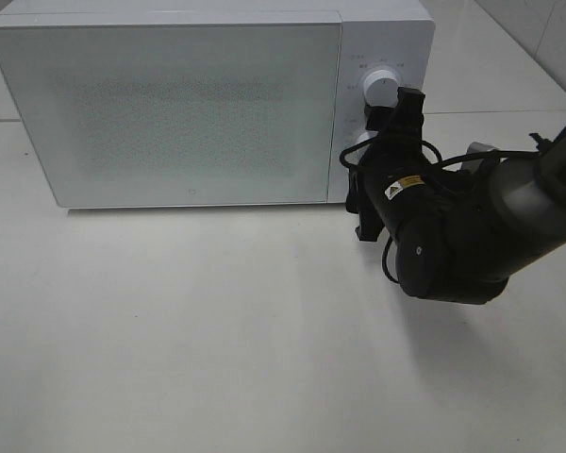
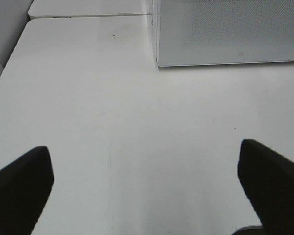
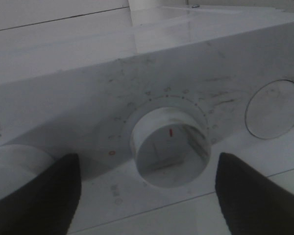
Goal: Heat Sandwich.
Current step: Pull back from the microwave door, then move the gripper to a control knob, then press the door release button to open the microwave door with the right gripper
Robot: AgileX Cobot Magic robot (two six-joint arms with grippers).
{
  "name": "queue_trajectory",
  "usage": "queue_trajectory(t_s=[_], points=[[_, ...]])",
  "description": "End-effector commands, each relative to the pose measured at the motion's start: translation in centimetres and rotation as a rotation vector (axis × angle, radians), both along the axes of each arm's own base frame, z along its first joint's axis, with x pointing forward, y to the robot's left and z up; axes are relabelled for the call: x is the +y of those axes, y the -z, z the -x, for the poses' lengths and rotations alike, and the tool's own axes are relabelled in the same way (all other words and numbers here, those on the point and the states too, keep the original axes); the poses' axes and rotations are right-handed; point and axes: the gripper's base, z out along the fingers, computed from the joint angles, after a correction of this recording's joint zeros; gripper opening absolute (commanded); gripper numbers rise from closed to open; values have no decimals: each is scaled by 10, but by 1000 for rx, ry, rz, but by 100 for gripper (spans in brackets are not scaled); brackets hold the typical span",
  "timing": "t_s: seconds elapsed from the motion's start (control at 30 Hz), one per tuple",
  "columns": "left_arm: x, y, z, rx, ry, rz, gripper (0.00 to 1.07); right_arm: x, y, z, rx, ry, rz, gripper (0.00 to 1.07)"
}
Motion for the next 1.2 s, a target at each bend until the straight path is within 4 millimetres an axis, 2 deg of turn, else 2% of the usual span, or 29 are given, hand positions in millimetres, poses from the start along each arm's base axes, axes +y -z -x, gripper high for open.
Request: queue_trajectory(t_s=[0.03, 0.33, 0.6, 0.9, 0.93, 1.07, 1.13, 1.2], points=[[0, 0, 3, -29, -4, 5, 97, 2, -8, 0, -58, -23, 40, 76], [0, 0, 3, -29, -4, 5, 97, 3, -3, 11, -15, -119, 118, 76], [0, 0, 3, -29, -4, 5, 97, 1, -10, 23, 38, -216, 273, 76], [0, 0, 3, -29, -4, 6, 97, 4, -26, 41, 82, -474, 613, 76], [0, 0, 3, -29, -4, 6, 97, 5, -31, 45, 97, -537, 699, 76], [0, 0, 3, -29, -4, 6, 97, 4, -36, 52, 120, -629, 826, 76], [0, 0, 3, -29, -4, 6, 97, 3, -41, 59, 135, -726, 956, 76], [0, 0, 3, -29, -4, 6, 97, 2, -42, 61, 143, -757, 988, 76]])
